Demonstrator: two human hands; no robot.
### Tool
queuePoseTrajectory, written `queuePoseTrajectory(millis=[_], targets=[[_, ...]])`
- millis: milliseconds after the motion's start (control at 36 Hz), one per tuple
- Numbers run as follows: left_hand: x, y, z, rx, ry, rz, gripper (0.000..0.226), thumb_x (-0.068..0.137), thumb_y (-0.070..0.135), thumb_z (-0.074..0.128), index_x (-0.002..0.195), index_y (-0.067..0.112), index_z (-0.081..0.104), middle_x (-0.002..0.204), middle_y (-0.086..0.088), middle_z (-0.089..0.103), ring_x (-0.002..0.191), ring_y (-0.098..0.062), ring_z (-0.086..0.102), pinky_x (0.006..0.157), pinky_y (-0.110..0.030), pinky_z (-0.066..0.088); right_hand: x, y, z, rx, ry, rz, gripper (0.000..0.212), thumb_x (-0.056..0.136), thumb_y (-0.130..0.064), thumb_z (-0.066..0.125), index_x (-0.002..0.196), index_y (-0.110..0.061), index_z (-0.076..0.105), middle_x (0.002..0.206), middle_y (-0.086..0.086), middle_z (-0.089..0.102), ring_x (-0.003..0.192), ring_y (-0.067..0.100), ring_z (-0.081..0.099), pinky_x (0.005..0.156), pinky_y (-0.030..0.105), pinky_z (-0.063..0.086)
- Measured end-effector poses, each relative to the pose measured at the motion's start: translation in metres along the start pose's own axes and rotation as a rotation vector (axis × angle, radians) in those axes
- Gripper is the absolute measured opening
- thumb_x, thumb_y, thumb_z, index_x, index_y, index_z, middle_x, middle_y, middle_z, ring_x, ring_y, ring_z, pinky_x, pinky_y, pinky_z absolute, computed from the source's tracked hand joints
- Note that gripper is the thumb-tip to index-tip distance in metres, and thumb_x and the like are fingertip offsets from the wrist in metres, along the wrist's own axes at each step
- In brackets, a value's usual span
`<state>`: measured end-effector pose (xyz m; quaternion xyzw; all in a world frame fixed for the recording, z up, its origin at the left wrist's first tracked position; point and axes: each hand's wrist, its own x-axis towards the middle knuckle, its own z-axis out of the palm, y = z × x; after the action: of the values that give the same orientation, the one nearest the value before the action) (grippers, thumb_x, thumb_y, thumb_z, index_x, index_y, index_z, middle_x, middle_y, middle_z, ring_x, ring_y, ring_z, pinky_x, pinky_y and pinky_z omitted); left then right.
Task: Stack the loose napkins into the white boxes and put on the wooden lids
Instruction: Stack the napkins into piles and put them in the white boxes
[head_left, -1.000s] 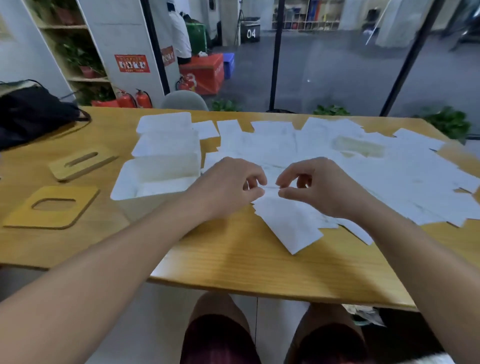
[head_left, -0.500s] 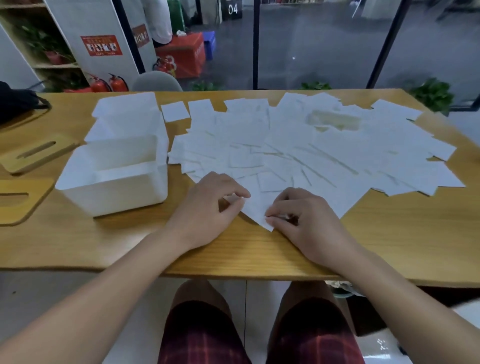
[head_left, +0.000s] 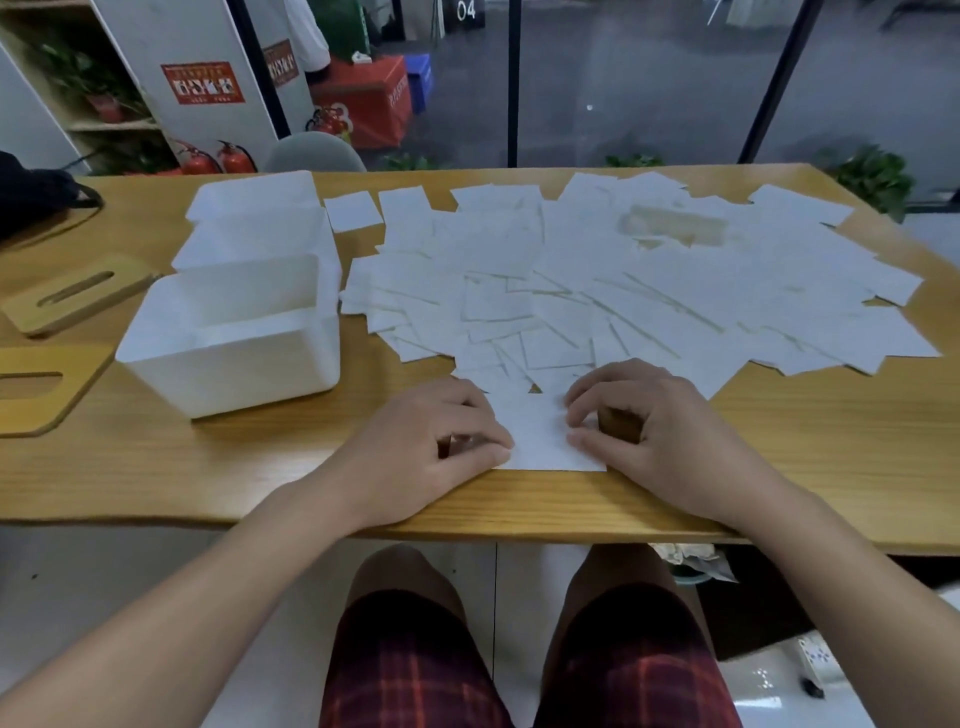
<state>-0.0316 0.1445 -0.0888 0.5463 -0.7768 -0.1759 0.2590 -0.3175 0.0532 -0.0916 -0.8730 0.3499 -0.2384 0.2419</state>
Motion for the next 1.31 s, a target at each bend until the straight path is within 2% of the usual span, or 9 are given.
queuePoseTrajectory(millis=[167, 306, 389, 556, 722, 861, 944, 1139, 1306], targets=[[0.013, -0.004, -0.004, -0.066, -0.005, 0.005, 0.011, 0.103, 0.035, 0.074, 0.111, 0.036, 0.082, 0.108, 0.019, 0.071, 0.102, -0.015, 0.069, 0.086, -0.032, 0.056, 0.001, 0.005, 0.000, -0.008, 0.055, -0.007, 0.008, 0.095, -0.042, 0.080, 0.102, -0.040, 0.077, 0.122, -0.026, 0.067, 0.127, 0.002, 0.056, 0.112, 0.035, 0.043], [0.051, -0.017, -0.014, -0.102, 0.173, -0.018, 0.010, 0.102, 0.025, 0.076, 0.105, 0.032, 0.083, 0.099, 0.022, 0.073, 0.091, -0.002, 0.064, 0.078, -0.015, 0.046, 0.041, 0.010, -0.001, -0.133, 0.177, -0.036, 0.015, 0.097, -0.031, 0.078, 0.113, -0.030, 0.078, 0.118, -0.018, 0.068, 0.116, 0.009, 0.058, 0.102, 0.030, 0.042], [0.079, -0.028, -0.013, -0.090, 0.191, -0.036, 0.008, 0.102, 0.025, 0.076, 0.103, 0.029, 0.083, 0.098, 0.017, 0.075, 0.090, -0.008, 0.066, 0.076, -0.014, 0.043, 0.070, 0.013, 0.000, -0.266, 0.123, -0.106, 0.016, 0.095, -0.031, 0.079, 0.109, -0.024, 0.081, 0.112, -0.011, 0.070, 0.106, 0.016, 0.059, 0.096, 0.035, 0.044], [0.112, -0.040, -0.003, -0.116, 0.236, -0.011, 0.008, 0.100, 0.020, 0.076, 0.102, 0.024, 0.084, 0.096, 0.012, 0.077, 0.092, -0.015, 0.069, 0.076, -0.016, 0.044, 0.094, 0.014, -0.001, -0.449, 0.050, -0.268, 0.014, 0.100, -0.033, 0.067, 0.095, -0.030, 0.080, 0.096, -0.014, 0.068, 0.089, 0.014, 0.057, 0.090, 0.041, 0.043], [0.108, -0.047, 0.009, -0.144, 0.150, -0.002, 0.010, 0.100, 0.019, 0.077, 0.103, 0.025, 0.084, 0.097, 0.013, 0.075, 0.092, -0.013, 0.071, 0.075, -0.021, 0.051, 0.087, 0.020, 0.004, -0.358, 0.059, -0.267, 0.012, 0.102, -0.026, 0.069, 0.106, -0.027, 0.081, 0.103, -0.011, 0.069, 0.093, 0.013, 0.061, 0.089, 0.039, 0.046], [0.104, -0.047, 0.007, -0.111, 0.112, 0.006, 0.011, 0.100, 0.020, 0.077, 0.107, 0.027, 0.082, 0.101, 0.015, 0.073, 0.096, -0.012, 0.070, 0.077, -0.015, 0.048, 0.082, 0.027, -0.004, -0.308, 0.050, -0.194, 0.000, 0.094, -0.021, 0.077, 0.094, -0.021, 0.078, 0.105, -0.015, 0.070, 0.097, 0.014, 0.063, 0.080, 0.041, 0.055], [0.103, -0.046, 0.006, -0.100, 0.102, 0.002, 0.011, 0.100, 0.021, 0.078, 0.108, 0.029, 0.082, 0.103, 0.015, 0.072, 0.099, -0.012, 0.070, 0.078, -0.016, 0.049, 0.081, 0.028, -0.003, -0.325, 0.055, -0.193, 0.007, 0.094, -0.018, 0.075, 0.088, -0.021, 0.075, 0.104, -0.014, 0.071, 0.096, 0.016, 0.065, 0.076, 0.043, 0.056], [0.099, -0.037, 0.005, -0.073, 0.106, 0.014, 0.016, 0.097, 0.032, 0.082, 0.112, 0.030, 0.081, 0.107, 0.014, 0.070, 0.102, -0.010, 0.069, 0.077, -0.011, 0.044, 0.084, 0.029, 0.001, -0.342, 0.036, -0.207, 0.008, 0.103, -0.021, 0.065, 0.096, -0.022, 0.068, 0.105, -0.011, 0.064, 0.097, 0.017, 0.058, 0.083, 0.040, 0.051], [0.100, -0.031, 0.006, -0.033, 0.150, 0.014, 0.028, 0.093, 0.030, 0.086, 0.120, 0.033, 0.080, 0.120, 0.019, 0.064, 0.103, -0.012, 0.064, 0.082, -0.012, 0.042, 0.081, 0.025, -0.002, -0.182, 0.069, -0.147, 0.006, 0.108, -0.025, 0.059, 0.105, -0.026, 0.063, 0.103, -0.016, 0.061, 0.097, 0.008, 0.055, 0.082, 0.025, 0.042]])
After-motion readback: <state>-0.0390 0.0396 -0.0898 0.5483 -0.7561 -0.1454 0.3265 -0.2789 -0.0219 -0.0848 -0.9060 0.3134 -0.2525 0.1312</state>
